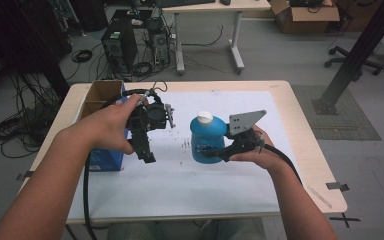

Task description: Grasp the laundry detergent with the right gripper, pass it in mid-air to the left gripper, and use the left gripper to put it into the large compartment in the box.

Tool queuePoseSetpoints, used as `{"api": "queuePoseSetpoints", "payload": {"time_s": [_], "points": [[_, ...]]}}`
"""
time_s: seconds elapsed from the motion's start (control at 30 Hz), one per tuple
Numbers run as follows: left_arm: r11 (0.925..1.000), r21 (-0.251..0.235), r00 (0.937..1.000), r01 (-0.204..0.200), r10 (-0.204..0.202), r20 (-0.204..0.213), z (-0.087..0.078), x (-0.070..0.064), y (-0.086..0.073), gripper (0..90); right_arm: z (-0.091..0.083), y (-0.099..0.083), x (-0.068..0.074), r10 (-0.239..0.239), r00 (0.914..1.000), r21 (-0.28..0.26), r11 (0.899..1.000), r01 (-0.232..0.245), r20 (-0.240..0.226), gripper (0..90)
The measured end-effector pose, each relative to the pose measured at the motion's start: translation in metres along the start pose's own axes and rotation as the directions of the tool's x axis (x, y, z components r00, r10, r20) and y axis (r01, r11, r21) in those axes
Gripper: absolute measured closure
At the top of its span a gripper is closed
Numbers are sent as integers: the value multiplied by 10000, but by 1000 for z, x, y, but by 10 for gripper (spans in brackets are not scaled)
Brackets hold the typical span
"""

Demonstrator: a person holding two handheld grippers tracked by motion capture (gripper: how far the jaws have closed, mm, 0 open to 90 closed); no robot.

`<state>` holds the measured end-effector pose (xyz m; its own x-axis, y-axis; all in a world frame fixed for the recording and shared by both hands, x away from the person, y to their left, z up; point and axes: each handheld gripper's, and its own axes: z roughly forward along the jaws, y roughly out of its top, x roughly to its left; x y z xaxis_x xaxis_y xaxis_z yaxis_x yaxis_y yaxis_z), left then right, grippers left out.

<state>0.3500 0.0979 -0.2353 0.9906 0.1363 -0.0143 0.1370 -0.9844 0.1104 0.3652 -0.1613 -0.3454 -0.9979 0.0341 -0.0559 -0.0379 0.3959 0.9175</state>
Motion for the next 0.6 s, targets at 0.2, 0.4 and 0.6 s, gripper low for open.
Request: {"api": "queuePoseSetpoints", "payload": {"time_s": [0.2, 0.4, 0.6], "points": [[10000, -23, 10000, -69, 69, 15, -3, 0, 4, 1, 6, -2, 3, -29, 9999, 39, 10000, 30, -141, 445], [9999, -49, 9998, -162, 163, 77, -5, 0, 9, 1, 11, -5, 4, -48, 9997, 21, 10000, 49, -219, 445], [9995, -78, 9995, -301, 301, 78, -6, -1, 14, 1, 19, -7, 5, -47, 9992, -31, 10000, 46, -396, 446]]}}
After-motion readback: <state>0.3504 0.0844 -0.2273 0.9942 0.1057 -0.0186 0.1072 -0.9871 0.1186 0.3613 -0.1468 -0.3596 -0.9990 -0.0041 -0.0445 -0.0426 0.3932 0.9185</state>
